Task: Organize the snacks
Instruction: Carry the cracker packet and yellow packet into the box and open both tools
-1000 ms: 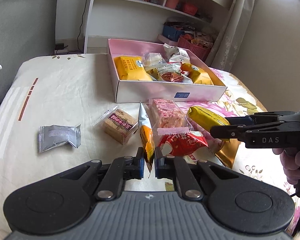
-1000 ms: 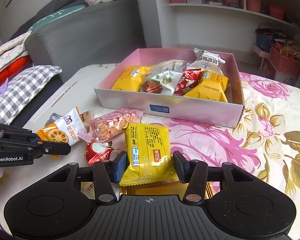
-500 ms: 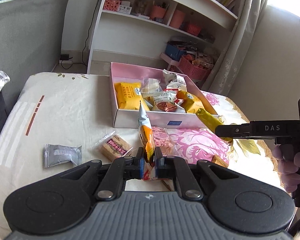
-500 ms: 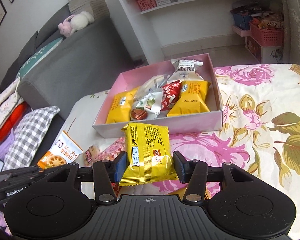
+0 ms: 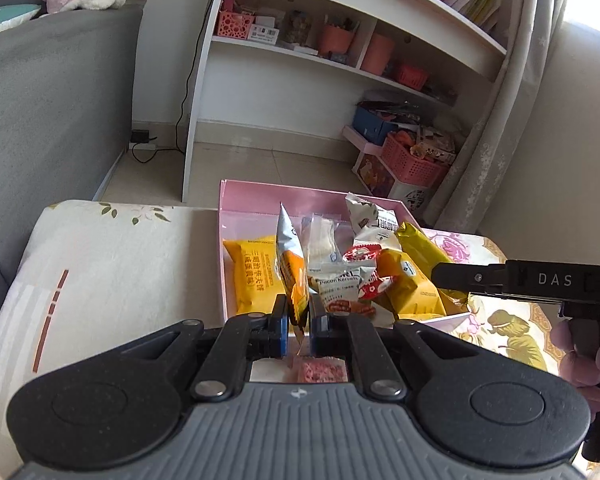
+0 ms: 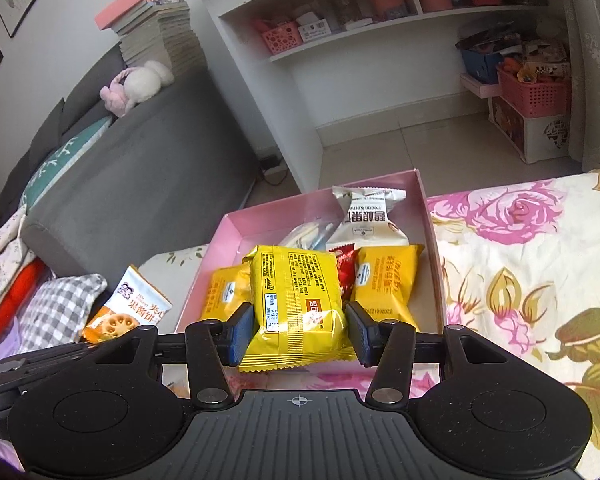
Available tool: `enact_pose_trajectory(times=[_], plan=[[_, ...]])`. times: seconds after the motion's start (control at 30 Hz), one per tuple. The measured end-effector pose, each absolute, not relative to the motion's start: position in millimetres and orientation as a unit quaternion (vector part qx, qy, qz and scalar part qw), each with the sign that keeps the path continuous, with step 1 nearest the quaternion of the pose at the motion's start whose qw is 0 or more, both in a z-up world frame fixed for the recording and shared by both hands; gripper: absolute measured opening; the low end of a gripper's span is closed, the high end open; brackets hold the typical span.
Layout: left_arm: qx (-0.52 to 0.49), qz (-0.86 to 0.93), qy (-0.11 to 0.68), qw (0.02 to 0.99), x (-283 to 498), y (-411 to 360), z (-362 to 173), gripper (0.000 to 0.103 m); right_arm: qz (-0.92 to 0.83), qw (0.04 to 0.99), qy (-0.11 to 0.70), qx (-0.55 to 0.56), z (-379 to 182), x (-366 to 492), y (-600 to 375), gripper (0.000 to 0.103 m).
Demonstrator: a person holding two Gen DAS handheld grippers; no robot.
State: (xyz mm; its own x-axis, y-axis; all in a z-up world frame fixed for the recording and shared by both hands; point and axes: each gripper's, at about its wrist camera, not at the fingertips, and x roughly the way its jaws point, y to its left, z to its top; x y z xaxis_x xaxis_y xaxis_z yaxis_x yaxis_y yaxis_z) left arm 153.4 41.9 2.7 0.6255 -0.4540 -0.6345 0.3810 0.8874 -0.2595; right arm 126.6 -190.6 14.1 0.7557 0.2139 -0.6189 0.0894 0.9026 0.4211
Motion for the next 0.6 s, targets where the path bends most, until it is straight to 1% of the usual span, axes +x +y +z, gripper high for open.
enact_pose_trajectory(times=[0.6], plan=[[0.01,-0.209,0.369,0.906,223,-6,-22,0.009,0.028,0.912,0.342,0.225,-15,207,-198,0.049]])
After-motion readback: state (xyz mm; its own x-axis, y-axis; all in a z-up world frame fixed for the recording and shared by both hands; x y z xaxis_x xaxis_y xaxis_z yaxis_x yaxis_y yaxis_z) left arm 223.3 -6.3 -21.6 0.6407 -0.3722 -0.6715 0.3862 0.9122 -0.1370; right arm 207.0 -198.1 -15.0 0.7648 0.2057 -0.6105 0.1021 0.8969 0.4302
